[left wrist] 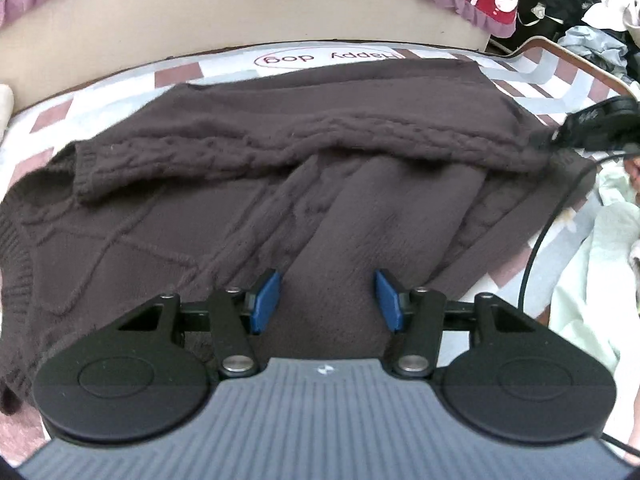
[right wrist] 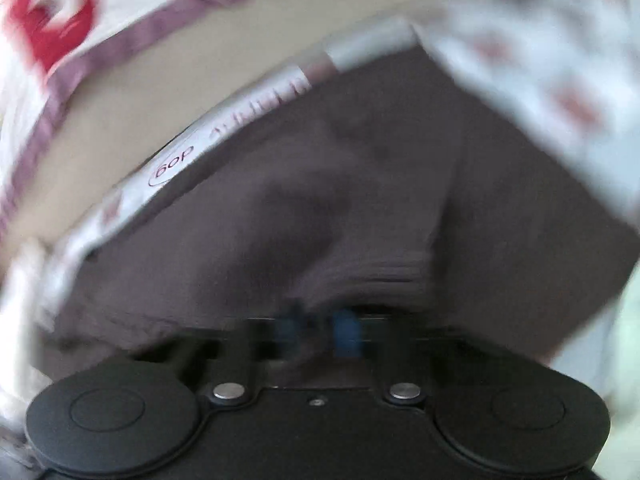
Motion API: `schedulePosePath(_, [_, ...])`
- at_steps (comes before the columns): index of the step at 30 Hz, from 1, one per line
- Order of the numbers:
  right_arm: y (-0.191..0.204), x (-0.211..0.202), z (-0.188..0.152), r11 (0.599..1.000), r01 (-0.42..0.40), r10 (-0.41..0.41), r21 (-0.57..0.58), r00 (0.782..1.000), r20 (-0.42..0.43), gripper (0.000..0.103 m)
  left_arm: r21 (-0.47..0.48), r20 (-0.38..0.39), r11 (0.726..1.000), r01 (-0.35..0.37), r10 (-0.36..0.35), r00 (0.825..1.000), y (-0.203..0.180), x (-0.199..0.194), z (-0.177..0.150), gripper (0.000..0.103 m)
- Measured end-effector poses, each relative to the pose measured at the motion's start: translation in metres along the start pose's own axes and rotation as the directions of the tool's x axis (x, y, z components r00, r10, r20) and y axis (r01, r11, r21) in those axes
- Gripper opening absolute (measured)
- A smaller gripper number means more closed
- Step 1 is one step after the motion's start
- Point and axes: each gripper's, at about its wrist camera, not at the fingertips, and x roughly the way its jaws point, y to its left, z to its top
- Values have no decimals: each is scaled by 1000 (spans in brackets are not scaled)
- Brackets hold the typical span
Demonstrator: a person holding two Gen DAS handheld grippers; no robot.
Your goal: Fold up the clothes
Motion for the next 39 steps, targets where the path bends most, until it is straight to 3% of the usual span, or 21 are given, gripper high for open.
schedulePosePath(3, [5,-45,-2,997,-63,69,-34,976,207,8,-9,-7,1000,5,-5,1000,4,-4,-3,52])
schedulePosePath(6, [-7,-38,1,1000,1,-3,26,995,97,9,-12,-10,1000,28,-28,1000,9,-7,-7,53])
schedulePosePath(8, [-29,-15,-5,982,63,-57,177,998,-35,10,-21,-6,999,43,-43,999,13,-10,-8,53])
schedulePosePath(10, [-48,1,-8,945,106,-68,309,989,-131,26,-42,-7,998,42,-43,999,17,-18,-9,54])
schedulePosePath(11, [-52,1,-8,931,97,-52,352,989,-138,26,-53,-7,998,40,-41,999,19,-23,-9,54])
schedulePosePath(15, [-32,-26,-10,963,48,-40,264,999,-35,39,-123,3,992,23,-23,1000,31,-50,-19,61])
schedulePosePath(17, [-15,-36,-9,980,-72,74,186,997,-2,39,-152,-10,988,19,-21,1000,38,-59,-30,61])
schedulePosePath(19, [9,-36,-15,968,-225,230,114,973,-31,39,-133,-25,991,-4,1,1000,36,-64,-37,61])
schedulePosePath(21, [38,-25,-28,937,-346,349,52,929,-119,39,-88,-35,996,-17,14,999,30,-65,-41,64])
schedulePosePath(23, [68,-13,-41,885,-465,454,1,865,-213,39,-72,-37,997,-16,14,999,24,-63,-41,67])
schedulePosePath(24, [84,-9,-48,871,-488,460,-56,850,-257,38,-72,-41,997,-12,9,999,23,-61,-40,69])
schedulePosePath(25, [101,-5,-56,858,-498,446,-125,843,-300,38,-72,-44,997,-8,4,999,21,-59,-39,70])
schedulePosePath(28, [143,7,-75,782,-489,370,-387,864,-342,39,-80,-54,997,11,-15,998,16,-54,-35,72])
schedulePosePath(30, [156,11,-84,721,-547,393,-426,829,-399,38,-82,-54,996,23,-27,998,14,-53,-34,72])
schedulePosePath(33, [175,7,-102,626,-598,408,-500,798,-442,38,-75,-46,996,-55,52,998,14,-45,-35,73])
schedulePosePath(35, [185,5,-111,582,-611,413,-536,790,-453,38,-58,-55,982,-177,174,983,13,-36,-34,72])
schedulePosePath(37, [194,3,-118,542,-622,417,-565,783,-462,38,-61,-40,983,-172,170,985,14,-39,-31,38])
schedulePosePath(38, [198,1,-120,526,-624,425,-578,782,-457,38,-57,-38,986,-159,157,987,13,-42,-29,10])
schedulePosePath(39, [202,-2,-122,510,-624,434,-592,781,-449,38,-49,-41,988,-144,142,989,12,-46,-26,7])
